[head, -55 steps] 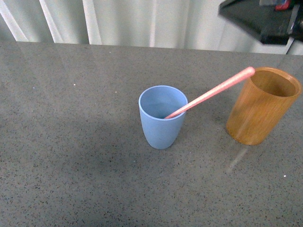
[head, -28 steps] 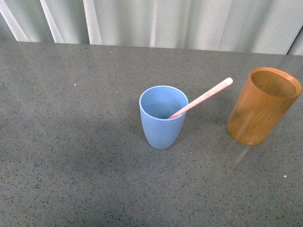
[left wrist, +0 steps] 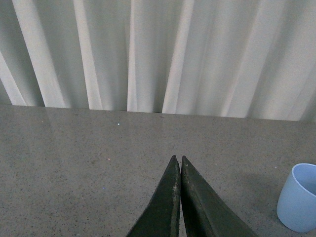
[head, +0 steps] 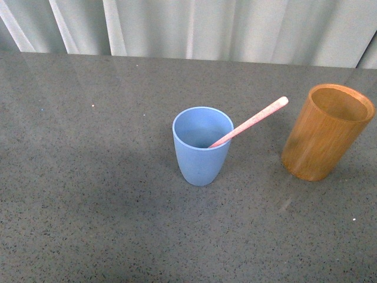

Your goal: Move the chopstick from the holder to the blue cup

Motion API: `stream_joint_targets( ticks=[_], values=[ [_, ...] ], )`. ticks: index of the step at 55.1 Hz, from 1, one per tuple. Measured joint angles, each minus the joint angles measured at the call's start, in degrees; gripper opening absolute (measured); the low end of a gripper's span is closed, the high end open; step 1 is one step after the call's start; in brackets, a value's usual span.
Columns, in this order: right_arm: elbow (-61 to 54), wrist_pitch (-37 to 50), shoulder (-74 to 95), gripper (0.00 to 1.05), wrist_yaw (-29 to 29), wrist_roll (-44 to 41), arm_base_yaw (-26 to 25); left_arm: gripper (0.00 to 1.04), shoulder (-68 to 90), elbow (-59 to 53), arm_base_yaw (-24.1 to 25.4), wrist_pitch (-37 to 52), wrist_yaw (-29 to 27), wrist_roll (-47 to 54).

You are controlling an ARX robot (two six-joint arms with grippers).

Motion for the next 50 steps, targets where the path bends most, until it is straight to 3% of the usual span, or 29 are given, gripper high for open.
stream_joint_targets(
  ticks=[19, 50],
  values=[
    [-0.2, -14.3, -15.4, 0.01, -0.4, 0.0, -0.2, 0.04, 0.0, 0.0, 0.0, 0.0, 0.0, 0.0],
    [-0.2, -25.9, -27.3, 0.01, -0.4, 0.0, -0.2, 0.04, 0.0, 0.0, 0.0, 0.0, 0.0, 0.0]
  ],
)
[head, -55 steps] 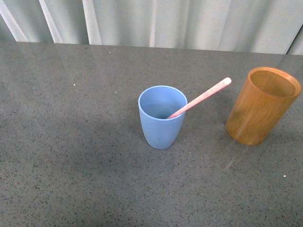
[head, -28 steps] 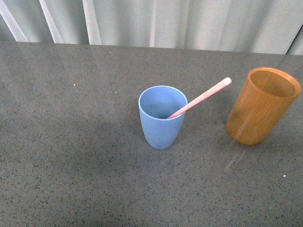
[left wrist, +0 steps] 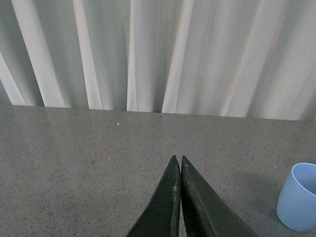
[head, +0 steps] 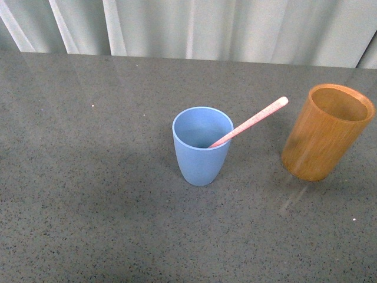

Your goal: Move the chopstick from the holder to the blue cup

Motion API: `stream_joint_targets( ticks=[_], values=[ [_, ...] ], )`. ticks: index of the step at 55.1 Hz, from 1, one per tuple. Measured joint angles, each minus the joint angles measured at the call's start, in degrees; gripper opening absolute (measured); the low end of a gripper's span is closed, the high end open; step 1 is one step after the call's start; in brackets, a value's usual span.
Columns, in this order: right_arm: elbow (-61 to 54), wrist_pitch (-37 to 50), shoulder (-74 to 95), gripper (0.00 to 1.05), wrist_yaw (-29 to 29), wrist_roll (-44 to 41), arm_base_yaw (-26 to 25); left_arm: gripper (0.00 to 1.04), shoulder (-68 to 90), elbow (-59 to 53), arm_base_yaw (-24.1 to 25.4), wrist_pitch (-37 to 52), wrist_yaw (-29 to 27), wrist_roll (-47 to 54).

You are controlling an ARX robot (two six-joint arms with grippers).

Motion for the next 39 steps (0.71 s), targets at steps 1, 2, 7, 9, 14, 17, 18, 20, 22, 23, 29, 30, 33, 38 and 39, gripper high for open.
stream_joint_targets(
  ticks=[1, 2, 7, 9, 14, 17, 18, 20, 22, 23, 29, 30, 33, 38, 39],
  values=[
    [0.0, -0.3, -0.3, 0.01, 0.0, 0.0, 0.0, 0.04, 0.0, 0.0, 0.0, 0.0, 0.0, 0.0],
    [0.0, -0.5, -0.5, 0.01, 0.0, 0.0, 0.0, 0.04, 0.0, 0.0, 0.0, 0.0, 0.0, 0.0],
    [0.0, -1.7, -1.8, 0.01, 0.0, 0.0, 0.0, 0.04, 0.0, 0.0, 0.0, 0.0, 0.0, 0.0],
    [0.0, -2.1, -2.2, 0.01, 0.0, 0.0, 0.0, 0.04, 0.0, 0.0, 0.0, 0.0, 0.0, 0.0],
    [0.0, -5.4, -5.0, 0.01, 0.0, 0.0, 0.0, 0.04, 0.0, 0.0, 0.0, 0.0, 0.0, 0.0],
    [0.0, -12.4, -10.6, 0.01, 0.0, 0.0, 0.0, 0.04, 0.0, 0.0, 0.0, 0.0, 0.0, 0.0],
    [0.0, -12.6, -11.5, 0.01, 0.1, 0.0, 0.0, 0.04, 0.0, 0.0, 0.0, 0.0, 0.0, 0.0],
    [0.0, -12.7, -12.5, 0.01, 0.1, 0.0, 0.0, 0.04, 0.0, 0.0, 0.0, 0.0, 0.0, 0.0],
    [0.0, -12.8, -12.6, 0.01, 0.1, 0.0, 0.0, 0.04, 0.0, 0.0, 0.0, 0.0, 0.0, 0.0],
    [0.0, -12.9, -12.6, 0.01, 0.1, 0.0, 0.0, 0.04, -0.1, 0.0, 0.0, 0.0, 0.0, 0.0],
    [0.0, -12.9, -12.6, 0.01, 0.1, 0.0, 0.0, 0.04, 0.0, 0.0, 0.0, 0.0, 0.0, 0.0],
    [0.0, -12.9, -12.6, 0.01, 0.1, 0.0, 0.0, 0.04, 0.0, 0.0, 0.0, 0.0, 0.0, 0.0],
    [0.0, -12.9, -12.6, 0.06, 0.1, 0.0, 0.0, 0.09, 0.0, 0.0, 0.0, 0.0, 0.0, 0.0],
    [0.0, -12.9, -12.6, 0.27, 0.1, 0.0, 0.0, 0.31, 0.0, 0.0, 0.0, 0.0, 0.0, 0.0],
    [0.0, -12.9, -12.6, 0.31, 0.1, 0.0, 0.0, 0.34, 0.0, 0.0, 0.0, 0.0, 0.0, 0.0]
  ],
)
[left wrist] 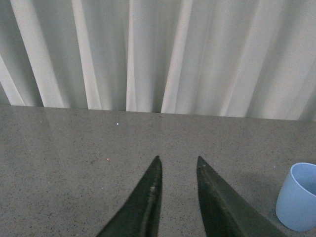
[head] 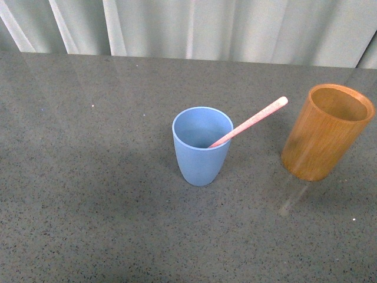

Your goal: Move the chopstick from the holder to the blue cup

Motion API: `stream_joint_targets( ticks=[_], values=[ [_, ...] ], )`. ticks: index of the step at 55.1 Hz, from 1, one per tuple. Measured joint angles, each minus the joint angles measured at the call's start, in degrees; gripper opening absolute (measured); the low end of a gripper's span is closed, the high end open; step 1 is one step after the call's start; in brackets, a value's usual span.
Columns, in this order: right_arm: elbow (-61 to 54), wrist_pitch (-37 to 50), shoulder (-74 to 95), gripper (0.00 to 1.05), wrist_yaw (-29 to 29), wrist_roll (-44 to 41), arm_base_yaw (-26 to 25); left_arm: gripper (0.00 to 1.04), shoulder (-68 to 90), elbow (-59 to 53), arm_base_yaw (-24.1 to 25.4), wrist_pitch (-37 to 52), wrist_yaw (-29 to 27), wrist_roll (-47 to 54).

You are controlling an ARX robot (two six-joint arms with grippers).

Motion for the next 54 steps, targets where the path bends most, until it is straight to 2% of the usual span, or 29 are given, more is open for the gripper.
stream_joint_targets(
  ticks=[22, 23, 26, 54],
  values=[
    [0.0, 0.0, 0.0, 0.94, 0.0, 0.0, 0.0, 0.99, 0.0, 0.0, 0.0, 0.0, 0.0, 0.0],
    [0.0, 0.0, 0.0, 0.97, 0.0, 0.0, 0.0, 1.0, 0.0, 0.0, 0.0, 0.0, 0.0, 0.1],
    [0.0, 0.0, 0.0, 0.94, 0.0, 0.0, 0.0, 0.97, 0.0, 0.0, 0.0, 0.0, 0.0, 0.1],
    [0.0, 0.0, 0.0, 0.95, 0.0, 0.0, 0.0, 0.98, 0.0, 0.0, 0.0, 0.0, 0.0, 0.1]
  ],
)
